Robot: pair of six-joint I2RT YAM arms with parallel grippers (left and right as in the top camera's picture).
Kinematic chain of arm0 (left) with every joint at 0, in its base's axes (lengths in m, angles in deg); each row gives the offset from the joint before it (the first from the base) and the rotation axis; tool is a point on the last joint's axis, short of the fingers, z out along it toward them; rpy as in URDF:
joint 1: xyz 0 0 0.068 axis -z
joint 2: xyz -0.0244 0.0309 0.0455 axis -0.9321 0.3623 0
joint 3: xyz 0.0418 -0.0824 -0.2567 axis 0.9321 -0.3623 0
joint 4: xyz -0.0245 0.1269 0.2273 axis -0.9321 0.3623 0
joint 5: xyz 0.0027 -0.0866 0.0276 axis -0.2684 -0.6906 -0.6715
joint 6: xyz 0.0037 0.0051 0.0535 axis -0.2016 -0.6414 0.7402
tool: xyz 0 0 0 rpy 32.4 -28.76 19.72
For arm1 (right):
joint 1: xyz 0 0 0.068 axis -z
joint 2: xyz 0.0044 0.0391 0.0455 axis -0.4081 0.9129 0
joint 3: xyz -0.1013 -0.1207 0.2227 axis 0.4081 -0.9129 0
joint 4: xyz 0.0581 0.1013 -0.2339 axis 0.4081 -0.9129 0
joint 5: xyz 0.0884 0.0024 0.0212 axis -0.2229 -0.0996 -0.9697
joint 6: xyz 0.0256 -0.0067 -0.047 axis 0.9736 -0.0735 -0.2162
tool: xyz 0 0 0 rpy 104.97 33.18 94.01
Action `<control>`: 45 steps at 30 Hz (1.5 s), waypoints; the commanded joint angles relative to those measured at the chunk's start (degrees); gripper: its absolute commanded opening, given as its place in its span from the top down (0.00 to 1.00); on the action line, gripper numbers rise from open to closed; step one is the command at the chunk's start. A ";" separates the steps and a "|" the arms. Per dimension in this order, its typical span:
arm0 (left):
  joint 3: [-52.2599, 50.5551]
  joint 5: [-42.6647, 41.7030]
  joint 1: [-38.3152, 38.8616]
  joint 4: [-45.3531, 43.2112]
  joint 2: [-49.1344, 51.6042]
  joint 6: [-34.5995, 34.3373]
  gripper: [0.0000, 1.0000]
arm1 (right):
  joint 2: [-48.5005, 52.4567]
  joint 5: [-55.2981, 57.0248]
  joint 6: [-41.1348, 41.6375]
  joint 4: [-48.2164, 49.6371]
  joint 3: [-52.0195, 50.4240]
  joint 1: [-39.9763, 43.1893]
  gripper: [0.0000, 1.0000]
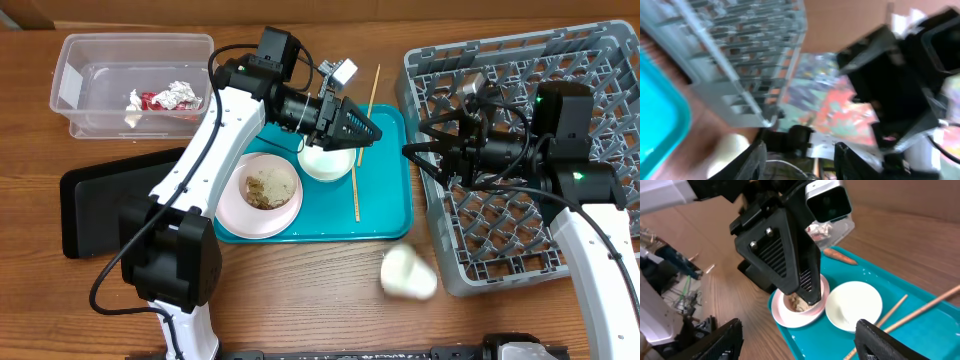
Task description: Sort waste into correct bins and load items into the dishwasher
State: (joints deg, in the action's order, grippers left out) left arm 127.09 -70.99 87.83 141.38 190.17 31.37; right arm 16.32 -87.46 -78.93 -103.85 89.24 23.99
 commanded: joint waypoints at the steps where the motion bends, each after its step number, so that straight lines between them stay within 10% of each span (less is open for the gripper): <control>1: 1.14 11.04 0.44 2.19 0.57 0.28 0.51 | -0.13 1.86 0.28 -0.52 1.38 -0.22 0.25; 22: 1.14 17.20 0.50 6.47 0.57 2.93 0.44 | -0.15 5.18 1.64 -0.61 1.38 -0.20 0.16; 36: 0.98 39.87 11.39 21.86 0.59 13.44 0.33 | -4.39 42.42 23.71 -8.90 1.44 6.60 0.11; 45: -5.18 40.22 16.76 22.49 0.59 17.66 0.24 | -5.97 44.13 24.74 -16.79 1.44 14.73 0.10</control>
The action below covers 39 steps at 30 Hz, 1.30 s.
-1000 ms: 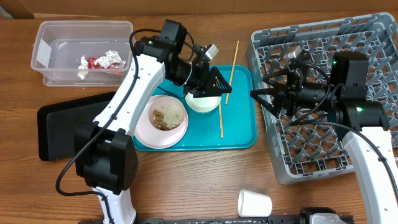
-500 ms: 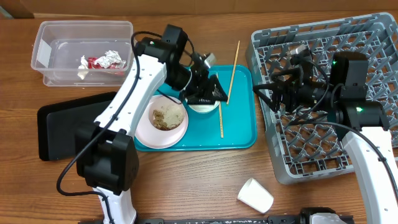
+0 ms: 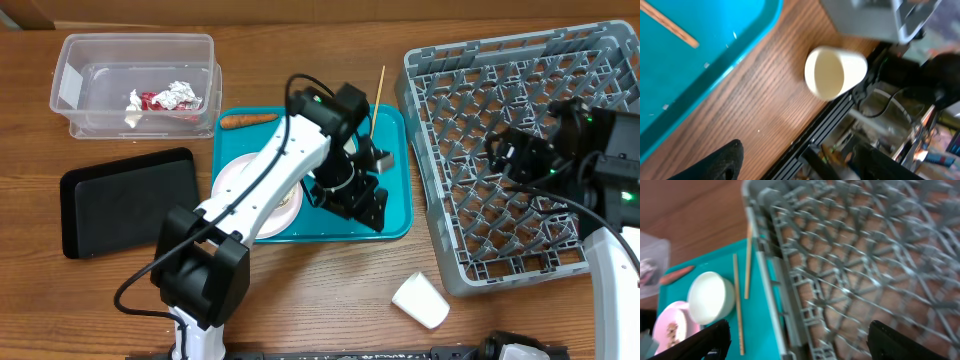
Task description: Sort waste into correct bins and load items into the dishwasher
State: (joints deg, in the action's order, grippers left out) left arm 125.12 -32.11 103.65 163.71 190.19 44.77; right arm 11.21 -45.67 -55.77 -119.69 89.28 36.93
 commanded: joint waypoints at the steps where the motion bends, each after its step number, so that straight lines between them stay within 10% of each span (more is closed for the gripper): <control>1: -4.17 1.01 1.27 -0.02 0.57 4.79 0.24 | -0.85 2.36 1.57 -1.40 1.40 2.38 0.10; 29: -8.55 -13.51 15.63 -16.28 9.88 -4.57 0.22 | -0.85 3.67 1.53 -5.40 1.40 5.73 0.09; 33: -8.52 -14.73 16.24 -16.28 10.67 -4.57 0.43 | -0.85 3.67 1.53 -5.40 1.40 5.73 0.09; 39: -8.50 -16.28 15.69 -16.50 10.67 -4.79 0.47 | -0.85 3.87 1.33 -5.40 1.40 5.73 0.08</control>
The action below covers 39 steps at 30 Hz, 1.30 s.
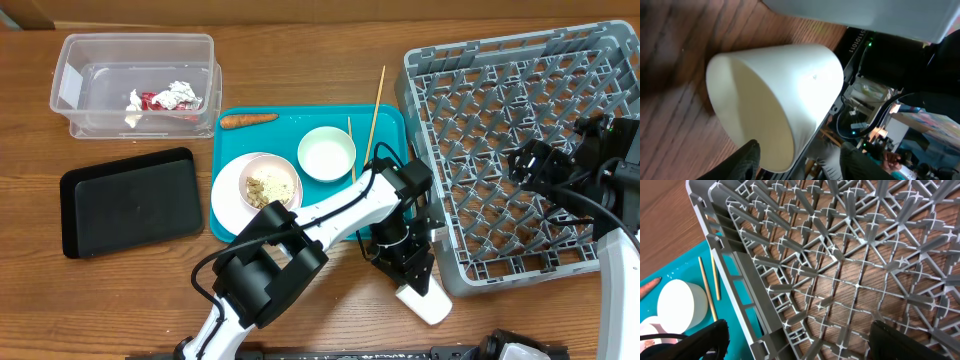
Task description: Sort waste into correct bins and load items into the dishwasher
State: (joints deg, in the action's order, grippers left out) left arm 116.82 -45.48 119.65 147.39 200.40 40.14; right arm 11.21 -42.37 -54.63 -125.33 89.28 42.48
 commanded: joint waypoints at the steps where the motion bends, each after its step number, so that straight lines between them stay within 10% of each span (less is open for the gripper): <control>1: -0.20 -3.78 -0.24 -0.02 0.46 -0.17 0.48 | -0.85 0.57 0.20 0.24 1.40 0.17 0.08; 22: -0.26 0.17 2.05 1.29 0.48 -5.31 0.96 | -0.85 0.57 0.20 0.22 1.40 0.17 0.08; 39: 0.20 0.42 -11.19 3.89 -7.39 -0.28 0.96 | -0.85 0.55 -0.46 0.07 1.40 0.17 0.08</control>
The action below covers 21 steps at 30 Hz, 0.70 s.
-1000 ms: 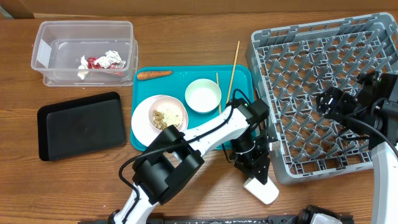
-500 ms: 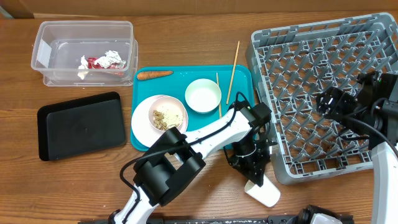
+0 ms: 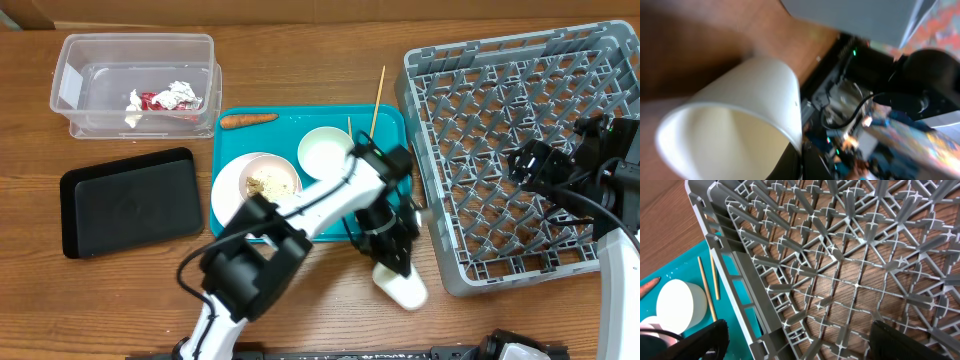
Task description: Sort waste into correct bins and load items into the dishwasher
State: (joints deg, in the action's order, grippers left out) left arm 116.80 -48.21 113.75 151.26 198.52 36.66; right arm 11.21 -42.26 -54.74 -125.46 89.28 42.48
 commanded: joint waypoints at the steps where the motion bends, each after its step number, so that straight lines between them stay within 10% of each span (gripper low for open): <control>1: 0.48 3.13 -7.19 0.13 -6.62 3.21 0.96 | -0.85 0.44 -0.35 0.20 1.40 0.17 0.06; 8: 5.62 -9.22 -24.26 -1.49 -11.85 4.57 0.96 | -0.85 -6.29 -4.00 1.88 1.40 0.17 0.00; 16: 7.69 -38.18 -37.94 -9.92 -11.89 4.59 0.96 | 0.46 -40.28 -21.42 7.13 1.38 -0.07 0.00; 21: 7.69 -39.85 -38.62 -9.86 -11.89 2.67 0.96 | 5.31 -59.82 -29.29 8.33 1.38 -1.53 0.00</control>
State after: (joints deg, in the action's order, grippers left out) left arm 123.51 -80.93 74.32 141.44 187.90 39.85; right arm 13.37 -84.58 -76.14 -117.92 89.28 42.21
